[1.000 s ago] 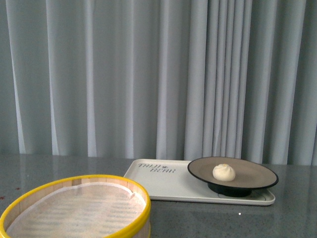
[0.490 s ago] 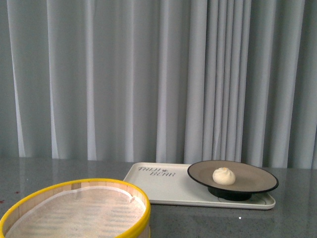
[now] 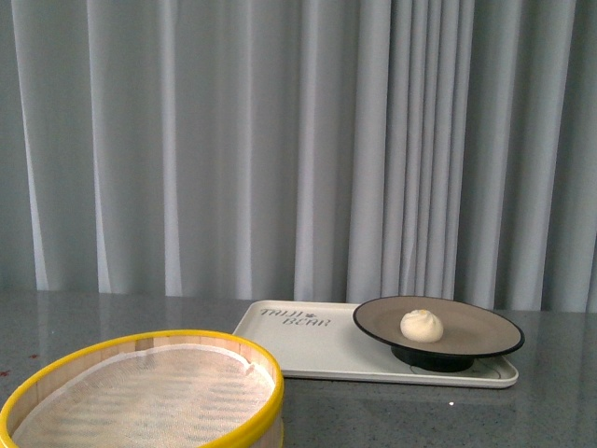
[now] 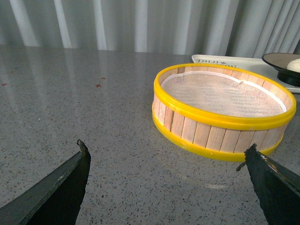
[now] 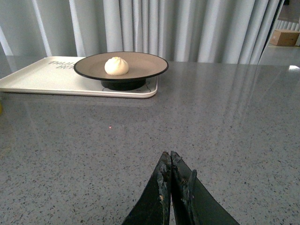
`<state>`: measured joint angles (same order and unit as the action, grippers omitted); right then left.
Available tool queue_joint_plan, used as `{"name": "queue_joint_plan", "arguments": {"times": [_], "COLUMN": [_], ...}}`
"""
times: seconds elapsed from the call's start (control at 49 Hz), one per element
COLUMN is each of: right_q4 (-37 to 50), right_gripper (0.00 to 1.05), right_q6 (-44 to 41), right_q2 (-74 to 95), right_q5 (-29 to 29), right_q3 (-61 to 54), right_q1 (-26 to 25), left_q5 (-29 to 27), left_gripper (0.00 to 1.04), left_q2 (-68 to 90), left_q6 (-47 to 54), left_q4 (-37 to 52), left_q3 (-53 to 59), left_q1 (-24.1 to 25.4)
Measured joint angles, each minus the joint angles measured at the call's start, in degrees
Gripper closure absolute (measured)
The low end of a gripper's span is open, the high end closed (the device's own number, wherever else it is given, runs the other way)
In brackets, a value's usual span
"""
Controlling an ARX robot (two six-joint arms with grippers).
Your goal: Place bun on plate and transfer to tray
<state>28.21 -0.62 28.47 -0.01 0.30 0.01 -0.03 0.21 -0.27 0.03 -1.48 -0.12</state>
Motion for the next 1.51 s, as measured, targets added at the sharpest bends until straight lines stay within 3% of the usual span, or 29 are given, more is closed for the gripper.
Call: {"name": "queue_joint_plan", "arguments": {"times": [0.776, 0.898, 1.51], "right_q4": [-18.0, -27.5, -28.1], "right_gripper": [1.03, 1.03, 1.03], "right_q6": [0.0, 0.0, 0.0], "right_q2": [-18.5, -25.9, -28.2], "right_q5": [0.0, -0.1, -0.1], "right_q3": [0.0, 0.0, 0.0], "right_q1": [0.0, 0.0, 0.0], "left_q5": [0.0, 0.0, 0.0], "left_gripper": [0.07, 0.07, 0.07], "left_q2": [0.0, 0.0, 0.0], "left_q6": [0.0, 0.0, 0.0], "left_q4": [0.0, 0.0, 0.0], "left_q3": [0.0, 0.0, 0.0], "left_q1": [0.0, 0.0, 0.0]}}
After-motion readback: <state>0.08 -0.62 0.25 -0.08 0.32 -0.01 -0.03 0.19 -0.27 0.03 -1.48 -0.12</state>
